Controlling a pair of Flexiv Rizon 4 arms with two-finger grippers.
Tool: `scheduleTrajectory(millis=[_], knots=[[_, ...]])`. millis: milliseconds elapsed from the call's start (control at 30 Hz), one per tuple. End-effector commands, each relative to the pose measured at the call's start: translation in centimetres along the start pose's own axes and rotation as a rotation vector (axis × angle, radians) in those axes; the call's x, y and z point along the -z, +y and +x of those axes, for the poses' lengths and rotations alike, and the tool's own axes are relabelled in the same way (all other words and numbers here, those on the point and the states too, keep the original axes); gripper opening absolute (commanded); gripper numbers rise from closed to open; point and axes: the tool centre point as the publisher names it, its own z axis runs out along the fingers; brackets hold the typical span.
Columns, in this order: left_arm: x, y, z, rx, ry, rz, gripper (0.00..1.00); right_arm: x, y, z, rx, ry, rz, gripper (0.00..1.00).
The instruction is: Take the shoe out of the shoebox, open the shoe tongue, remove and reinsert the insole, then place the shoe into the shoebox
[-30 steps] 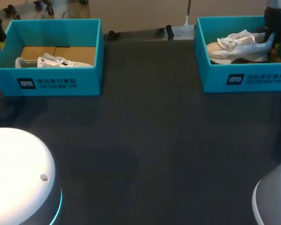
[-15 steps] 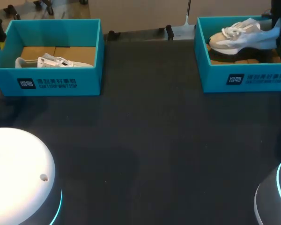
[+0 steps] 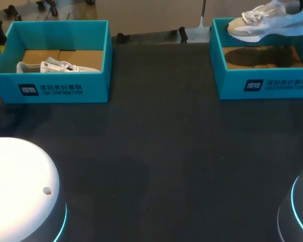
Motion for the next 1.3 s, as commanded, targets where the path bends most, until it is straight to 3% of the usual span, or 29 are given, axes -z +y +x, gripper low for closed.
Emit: scheduleTrajectory(millis=[33, 233, 400, 500, 667, 867, 933, 1300], knots=[[0.0, -0.2, 0.0, 0.0, 0.003, -0.003, 1.0, 0.7, -1.2, -0.3, -0.002, 0.004, -0.052, 0.0], [0.0, -0.2, 0.0, 0.0, 0.003, -0.003, 1.0, 1.1, -1.0, -1.0, -0.051, 0.05, -0.039, 0.0], [0.0, -0.2, 0.0, 0.0, 0.003, -0.003, 1.0, 4.6, 0.0, -4.6, -0.128, -0.035, -0.103, 0.0], [0.0, -0.2, 0.0, 0.0, 0.003, -0.003, 1.0, 7.1, -0.3, -6.1, -0.164, -0.055, -0.132, 0.0], [0.0, -0.2, 0.0, 0.0, 0.003, -0.003, 1.0, 10.8, -3.6, -5.6, -0.175, -0.057, -0.175, 0.0], [0.0, -0.2, 0.0, 0.0, 0.003, -0.003, 1.0, 14.0, -10.0, -3.9, -0.193, -0.041, -0.183, 0.0], [0.0, -0.2, 0.0, 0.0, 0.003, -0.003, 1.0, 14.7, -12.1, -3.4, -0.222, -0.112, -0.155, 0.0], [0.0, -0.2, 0.0, 0.0, 0.003, -0.003, 1.0, 14.7, -12.1, -3.4, -0.222, -0.112, -0.155, 0.0]])
